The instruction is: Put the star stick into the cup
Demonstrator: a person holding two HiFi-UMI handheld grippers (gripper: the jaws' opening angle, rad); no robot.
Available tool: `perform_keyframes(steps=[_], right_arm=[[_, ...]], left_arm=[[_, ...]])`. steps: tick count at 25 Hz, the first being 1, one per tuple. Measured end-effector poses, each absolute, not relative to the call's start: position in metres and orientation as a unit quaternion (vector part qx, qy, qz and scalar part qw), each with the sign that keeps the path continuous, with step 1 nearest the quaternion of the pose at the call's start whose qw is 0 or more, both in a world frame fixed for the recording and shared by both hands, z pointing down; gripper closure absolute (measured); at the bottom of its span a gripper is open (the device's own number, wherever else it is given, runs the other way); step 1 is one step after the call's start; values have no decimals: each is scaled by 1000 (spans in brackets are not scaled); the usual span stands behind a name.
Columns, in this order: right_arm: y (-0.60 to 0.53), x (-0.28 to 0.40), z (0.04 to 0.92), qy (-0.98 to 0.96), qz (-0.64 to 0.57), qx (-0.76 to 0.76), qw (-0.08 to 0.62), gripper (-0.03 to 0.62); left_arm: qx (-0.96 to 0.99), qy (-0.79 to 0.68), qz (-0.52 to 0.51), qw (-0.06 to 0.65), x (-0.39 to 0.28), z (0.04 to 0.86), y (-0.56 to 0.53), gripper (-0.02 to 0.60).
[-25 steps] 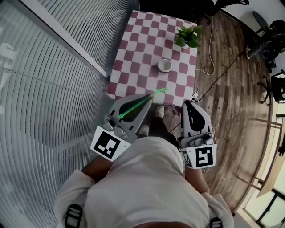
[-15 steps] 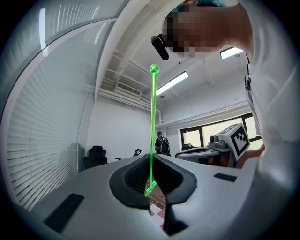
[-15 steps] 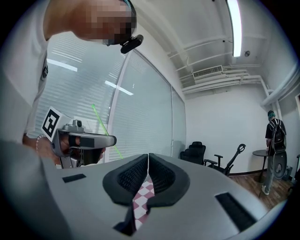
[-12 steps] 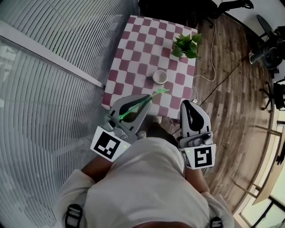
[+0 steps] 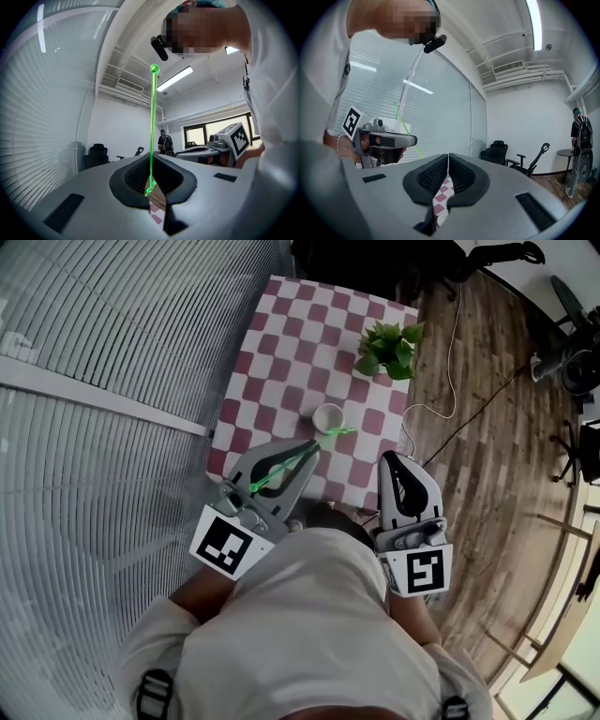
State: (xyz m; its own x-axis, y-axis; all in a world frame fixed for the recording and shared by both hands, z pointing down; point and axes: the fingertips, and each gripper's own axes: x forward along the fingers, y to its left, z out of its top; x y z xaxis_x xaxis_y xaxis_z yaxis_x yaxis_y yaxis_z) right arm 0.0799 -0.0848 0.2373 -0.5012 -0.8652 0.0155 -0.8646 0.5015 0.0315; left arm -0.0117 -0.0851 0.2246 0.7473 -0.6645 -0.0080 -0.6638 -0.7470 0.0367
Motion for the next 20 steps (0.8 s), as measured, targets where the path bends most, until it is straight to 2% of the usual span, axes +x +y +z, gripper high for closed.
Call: perform_keyframes(steps=[4,20], right_arm=[[-98,95,244,-873,-21,487,34,562],[-135,124,258,-878,-6,477,29,561]], left_arm=[[934,-357,-9,18,1,224,-102,540],[934,-355,4,29,37,241,-137,540]])
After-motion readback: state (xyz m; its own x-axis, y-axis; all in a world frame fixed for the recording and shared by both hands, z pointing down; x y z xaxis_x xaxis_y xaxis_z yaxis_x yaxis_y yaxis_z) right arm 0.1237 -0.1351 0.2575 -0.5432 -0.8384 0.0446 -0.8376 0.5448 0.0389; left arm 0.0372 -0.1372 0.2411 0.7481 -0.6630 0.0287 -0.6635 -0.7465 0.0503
